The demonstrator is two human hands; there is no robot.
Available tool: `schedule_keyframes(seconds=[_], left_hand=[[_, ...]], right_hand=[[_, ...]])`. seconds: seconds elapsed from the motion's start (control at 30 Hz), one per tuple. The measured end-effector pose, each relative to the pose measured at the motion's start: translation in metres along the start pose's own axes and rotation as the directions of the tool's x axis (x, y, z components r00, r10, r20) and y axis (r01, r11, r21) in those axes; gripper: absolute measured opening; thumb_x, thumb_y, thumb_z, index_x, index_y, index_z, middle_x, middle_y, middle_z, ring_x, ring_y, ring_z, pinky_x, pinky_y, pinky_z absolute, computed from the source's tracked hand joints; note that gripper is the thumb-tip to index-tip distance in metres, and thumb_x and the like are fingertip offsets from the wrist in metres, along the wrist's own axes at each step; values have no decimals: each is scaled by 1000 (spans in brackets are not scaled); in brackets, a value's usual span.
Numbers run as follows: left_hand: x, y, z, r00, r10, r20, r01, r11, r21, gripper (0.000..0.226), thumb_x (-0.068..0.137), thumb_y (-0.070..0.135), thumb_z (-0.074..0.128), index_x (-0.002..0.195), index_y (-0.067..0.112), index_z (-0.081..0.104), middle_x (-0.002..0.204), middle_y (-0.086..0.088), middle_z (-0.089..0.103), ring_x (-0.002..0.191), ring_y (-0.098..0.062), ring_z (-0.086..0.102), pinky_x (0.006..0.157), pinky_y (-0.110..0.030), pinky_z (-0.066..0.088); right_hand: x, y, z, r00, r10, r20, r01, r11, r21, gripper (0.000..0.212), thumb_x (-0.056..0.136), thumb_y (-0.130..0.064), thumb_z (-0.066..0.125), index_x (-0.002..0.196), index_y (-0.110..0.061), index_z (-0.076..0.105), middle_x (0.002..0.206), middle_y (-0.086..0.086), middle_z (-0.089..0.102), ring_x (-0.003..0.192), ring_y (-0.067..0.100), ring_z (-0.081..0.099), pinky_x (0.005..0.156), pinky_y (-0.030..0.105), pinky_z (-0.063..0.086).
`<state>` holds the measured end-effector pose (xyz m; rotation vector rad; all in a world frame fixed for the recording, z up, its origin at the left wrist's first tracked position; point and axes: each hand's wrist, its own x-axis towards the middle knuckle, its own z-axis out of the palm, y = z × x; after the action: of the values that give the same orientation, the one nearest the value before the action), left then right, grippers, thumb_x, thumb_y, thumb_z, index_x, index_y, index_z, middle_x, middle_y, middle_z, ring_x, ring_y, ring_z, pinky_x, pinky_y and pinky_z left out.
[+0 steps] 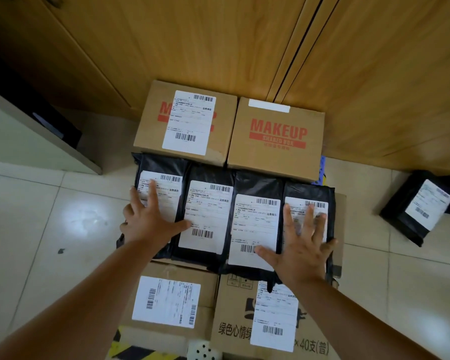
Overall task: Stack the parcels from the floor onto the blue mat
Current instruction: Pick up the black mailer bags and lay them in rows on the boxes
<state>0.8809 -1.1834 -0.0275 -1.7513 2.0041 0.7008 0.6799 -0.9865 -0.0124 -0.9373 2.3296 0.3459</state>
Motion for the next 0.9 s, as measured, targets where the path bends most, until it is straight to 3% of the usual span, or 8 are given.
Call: schedule_keyframes(seconds=[0.1, 0.2, 0.3, 0.47, 0.6, 0.7, 0.8, 0.9], left_hand=[[2, -2, 1, 1000, 18, -8, -18, 1000, 9, 127, 59, 72, 69, 146, 35, -15, 156, -6, -16, 142, -39, 5, 109, -60, 24], [1, -2, 4, 993, 113, -14, -111, 989, 99, 124, 63, 78, 60, 146, 34, -21, 155, -8, -26, 143, -34, -18, 112, -62, 7], [2, 0, 9, 977, 215, 6, -212, 957, 198, 122, 62, 84, 49, 144, 33, -27, 153, -9, -31, 139, -35, -29, 110, -64, 1], [1, 4, 10, 975, 220, 28, -219, 939, 264, 121, 64, 84, 44, 144, 28, -27, 153, -12, -28, 138, -40, -28, 109, -67, 7], [-7, 11, 2, 973, 231, 27, -228, 927, 297, 116, 70, 81, 43, 143, 25, -28, 153, -14, -28, 139, -40, -25, 109, -66, 4], [-24, 26, 6, 932, 362, 27, -347, 868, 354, 103, 81, 73, 35, 137, 25, -36, 149, -13, -35, 137, -37, -30, 111, -66, -2], [-39, 50, 20, 861, 490, 136, -503, 783, 366, 99, 83, 72, 33, 133, 30, -40, 142, -12, -44, 131, -36, -37, 110, -66, -5], [-40, 68, 34, 813, 541, 218, -578, 700, 419, 100, 83, 72, 36, 132, 31, -40, 139, -10, -46, 133, -36, -35, 109, -69, -3]], right_hand=[[0, -4, 0, 999, 16, 38, -14, 999, -41, 113, 49, -93, -17, 142, -31, -28, 150, 15, -34, 139, 39, -27, 106, 70, 8], [4, -6, 2, 994, 36, 101, -31, 998, -57, 113, 42, -89, -30, 136, -29, -41, 142, 15, -47, 126, 39, -47, 105, 71, 3], [7, -8, 0, 989, 33, 146, -31, 999, -18, 110, 36, -91, -29, 126, -31, -52, 133, 12, -57, 114, 35, -59, 105, 71, -5], [7, -11, -3, 983, 40, 180, -36, 999, -25, 111, 39, -95, -17, 122, -31, -55, 128, 11, -61, 109, 34, -62, 105, 69, -8], [5, -10, -7, 988, 35, 151, -29, 999, -37, 109, 59, -92, 10, 126, -29, -50, 131, 12, -58, 121, 39, -50, 107, 70, -4], [1, -10, -6, 996, 44, 79, -43, 999, -7, 115, 52, -95, 2, 136, -29, -39, 145, 14, -41, 139, 41, -28, 107, 70, 1], [2, -14, -4, 995, 84, 60, -84, 996, 3, 114, 57, -95, 0, 148, -27, -11, 158, 19, -5, 143, 45, -1, 102, 74, 13], [9, -13, -3, 998, 28, 61, -26, 999, -29, 115, 51, -94, -14, 144, -28, -25, 157, 18, -16, 142, 44, -13, 104, 72, 7]])
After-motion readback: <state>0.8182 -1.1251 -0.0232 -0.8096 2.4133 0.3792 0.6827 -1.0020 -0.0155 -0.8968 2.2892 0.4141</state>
